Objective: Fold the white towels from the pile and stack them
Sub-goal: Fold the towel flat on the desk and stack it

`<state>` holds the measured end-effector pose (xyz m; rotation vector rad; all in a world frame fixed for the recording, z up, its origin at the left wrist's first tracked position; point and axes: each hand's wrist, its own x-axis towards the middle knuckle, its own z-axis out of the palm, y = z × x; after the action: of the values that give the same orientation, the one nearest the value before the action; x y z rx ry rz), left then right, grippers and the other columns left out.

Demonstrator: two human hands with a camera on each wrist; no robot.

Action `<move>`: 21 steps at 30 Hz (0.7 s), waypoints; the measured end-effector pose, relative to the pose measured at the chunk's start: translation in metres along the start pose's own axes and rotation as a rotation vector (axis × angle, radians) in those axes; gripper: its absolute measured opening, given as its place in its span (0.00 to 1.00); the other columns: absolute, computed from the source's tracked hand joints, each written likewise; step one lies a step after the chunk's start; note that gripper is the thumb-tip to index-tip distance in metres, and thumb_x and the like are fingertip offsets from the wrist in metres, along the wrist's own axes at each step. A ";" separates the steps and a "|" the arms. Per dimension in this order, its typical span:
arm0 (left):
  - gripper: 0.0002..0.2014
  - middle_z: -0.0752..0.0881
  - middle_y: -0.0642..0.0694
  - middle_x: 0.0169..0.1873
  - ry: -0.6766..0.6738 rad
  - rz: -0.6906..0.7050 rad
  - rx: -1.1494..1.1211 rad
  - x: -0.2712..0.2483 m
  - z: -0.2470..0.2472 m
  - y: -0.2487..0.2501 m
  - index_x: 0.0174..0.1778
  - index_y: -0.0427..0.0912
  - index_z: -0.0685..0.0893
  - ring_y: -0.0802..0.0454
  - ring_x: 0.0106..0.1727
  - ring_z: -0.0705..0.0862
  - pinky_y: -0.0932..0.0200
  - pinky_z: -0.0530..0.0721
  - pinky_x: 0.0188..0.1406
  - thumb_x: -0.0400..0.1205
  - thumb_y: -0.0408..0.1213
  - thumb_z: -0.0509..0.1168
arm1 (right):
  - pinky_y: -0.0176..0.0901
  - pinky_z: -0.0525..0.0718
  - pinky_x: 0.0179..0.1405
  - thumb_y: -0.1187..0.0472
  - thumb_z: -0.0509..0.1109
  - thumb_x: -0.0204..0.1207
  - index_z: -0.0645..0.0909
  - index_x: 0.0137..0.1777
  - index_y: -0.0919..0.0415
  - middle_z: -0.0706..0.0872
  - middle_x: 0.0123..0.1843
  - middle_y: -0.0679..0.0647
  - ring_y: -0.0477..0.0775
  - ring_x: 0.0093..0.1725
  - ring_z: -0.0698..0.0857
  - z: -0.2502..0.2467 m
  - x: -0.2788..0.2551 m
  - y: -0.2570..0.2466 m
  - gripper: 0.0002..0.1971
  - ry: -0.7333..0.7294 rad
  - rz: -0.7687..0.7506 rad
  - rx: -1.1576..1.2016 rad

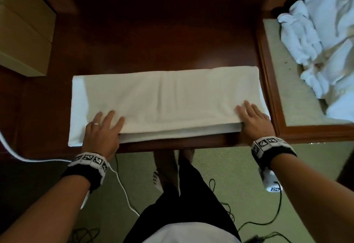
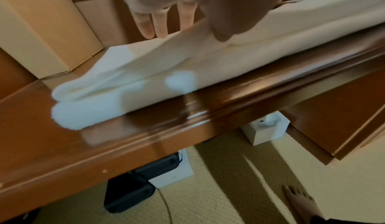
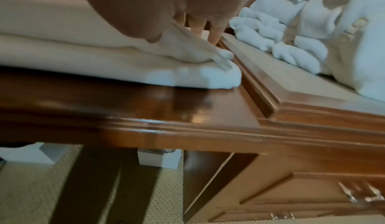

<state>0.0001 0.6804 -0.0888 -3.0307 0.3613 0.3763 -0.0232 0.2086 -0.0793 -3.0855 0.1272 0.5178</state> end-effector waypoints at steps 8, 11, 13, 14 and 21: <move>0.40 0.70 0.35 0.81 -0.059 0.084 -0.046 -0.025 0.032 -0.005 0.81 0.44 0.74 0.23 0.77 0.70 0.24 0.77 0.65 0.71 0.27 0.78 | 0.65 0.59 0.82 0.76 0.63 0.74 0.65 0.83 0.56 0.59 0.87 0.59 0.67 0.86 0.55 0.026 -0.022 0.036 0.37 -0.005 0.012 0.112; 0.41 0.67 0.35 0.83 -0.059 0.083 -0.047 -0.025 0.032 -0.009 0.83 0.46 0.70 0.25 0.79 0.68 0.24 0.74 0.68 0.73 0.29 0.77 | 0.66 0.60 0.82 0.77 0.62 0.74 0.64 0.84 0.55 0.59 0.87 0.59 0.67 0.86 0.55 0.032 -0.024 0.038 0.38 -0.017 0.046 0.098; 0.41 0.66 0.35 0.83 -0.072 0.073 -0.053 -0.024 0.030 -0.010 0.84 0.46 0.68 0.26 0.80 0.67 0.25 0.75 0.69 0.74 0.30 0.76 | 0.70 0.62 0.80 0.77 0.65 0.71 0.66 0.82 0.59 0.60 0.86 0.64 0.72 0.85 0.56 0.032 -0.023 0.027 0.37 0.010 0.074 0.082; 0.41 0.66 0.35 0.83 -0.073 0.063 -0.056 -0.025 0.029 -0.010 0.84 0.46 0.68 0.26 0.80 0.67 0.25 0.74 0.70 0.75 0.31 0.76 | 0.72 0.65 0.78 0.77 0.68 0.67 0.68 0.80 0.62 0.62 0.85 0.68 0.75 0.83 0.59 0.030 -0.023 0.016 0.38 0.042 0.047 0.088; 0.47 0.67 0.35 0.82 -0.086 0.065 -0.087 -0.039 0.021 -0.032 0.82 0.45 0.72 0.22 0.78 0.68 0.23 0.76 0.66 0.66 0.15 0.75 | 0.65 0.90 0.48 0.81 0.70 0.64 0.83 0.68 0.64 0.77 0.77 0.65 0.70 0.75 0.76 0.039 -0.024 -0.050 0.30 0.161 -0.308 0.228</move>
<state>-0.0343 0.7219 -0.0986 -3.0797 0.4498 0.5389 -0.0544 0.2616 -0.1083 -2.8424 -0.2661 0.2244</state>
